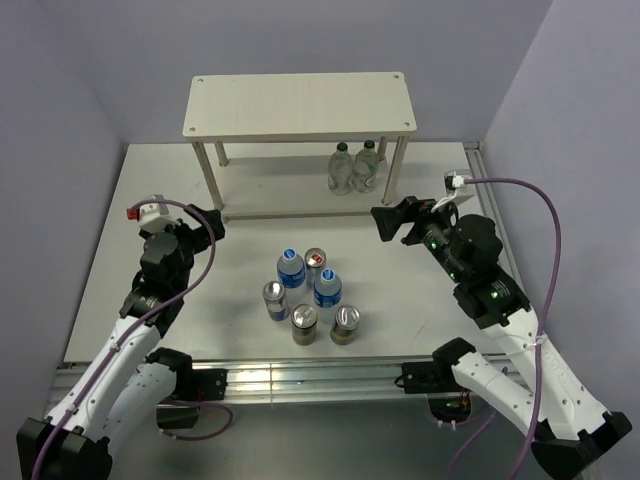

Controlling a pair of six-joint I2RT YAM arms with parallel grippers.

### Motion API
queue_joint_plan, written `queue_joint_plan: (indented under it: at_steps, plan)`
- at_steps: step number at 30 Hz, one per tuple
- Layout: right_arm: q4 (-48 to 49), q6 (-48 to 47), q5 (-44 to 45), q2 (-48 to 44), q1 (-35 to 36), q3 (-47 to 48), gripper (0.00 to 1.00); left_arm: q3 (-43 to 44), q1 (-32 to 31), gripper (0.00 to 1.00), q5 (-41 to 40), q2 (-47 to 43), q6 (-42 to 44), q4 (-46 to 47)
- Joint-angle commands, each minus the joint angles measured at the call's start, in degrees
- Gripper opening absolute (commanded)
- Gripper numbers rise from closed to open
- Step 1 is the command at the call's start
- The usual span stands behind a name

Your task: Place and organize the beverage onto the shelf

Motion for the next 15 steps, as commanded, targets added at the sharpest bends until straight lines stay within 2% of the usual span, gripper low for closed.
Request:
queue_joint_plan:
  at_steps: [1,4,5,6,8,9,10,11,13,15]
  plan:
    - [-2.1,-2.3,4.0,-1.3,1.8,-0.4,1.0,-1.2,-1.0,0.98,-4.7,-1.0,2.7,0.3]
    - [-0.9,-3.2,7.1,-3.9,6.5,-2.5,1.0,-0.8,-3.9,0.98,-5.2,-1.1,3.8,-0.3]
    - [-1.4,-3.7,13.8,-4.7,8.8,-3.5,1.0,-0.5,-5.6,0.98,-4.1,-1.1,4.3,-0.3]
    - [-2.0,-3.8,17.8,-5.1,14.4,-3.8,1.0,-0.1,-6.8,0.98,-3.4,-0.8,4.7,-0.5]
    - [-4.5,-3.7,30.7,-6.0,21.0,-3.8,1.0,0.8,-11.4,0.98,-5.3,-0.6,4.9,-1.0]
    - [-5.7,-3.1,35.8,-6.0,24.4,-3.5,1.0,1.0,-13.5,0.98,-7.1,-0.7,4.8,-2.3]
    - [-7.0,-2.2,39.9,-5.4,31.3,-3.3,1.0,1.4,-15.6,0.98,-9.0,-0.7,4.6,-3.0]
    - [-9.7,-0.1,47.6,-5.0,34.6,-2.6,1.0,1.5,-17.8,0.99,-13.8,-1.1,4.5,-3.7]
    - [-13.1,3.4,54.2,-3.0,43.4,-1.7,1.0,2.1,-24.3,0.99,-18.0,-1.9,3.4,-6.8]
    - [-18.1,8.9,59.9,-1.5,47.4,-0.4,1.0,2.8,-29.6,0.99,-23.2,-2.4,2.1,-9.1]
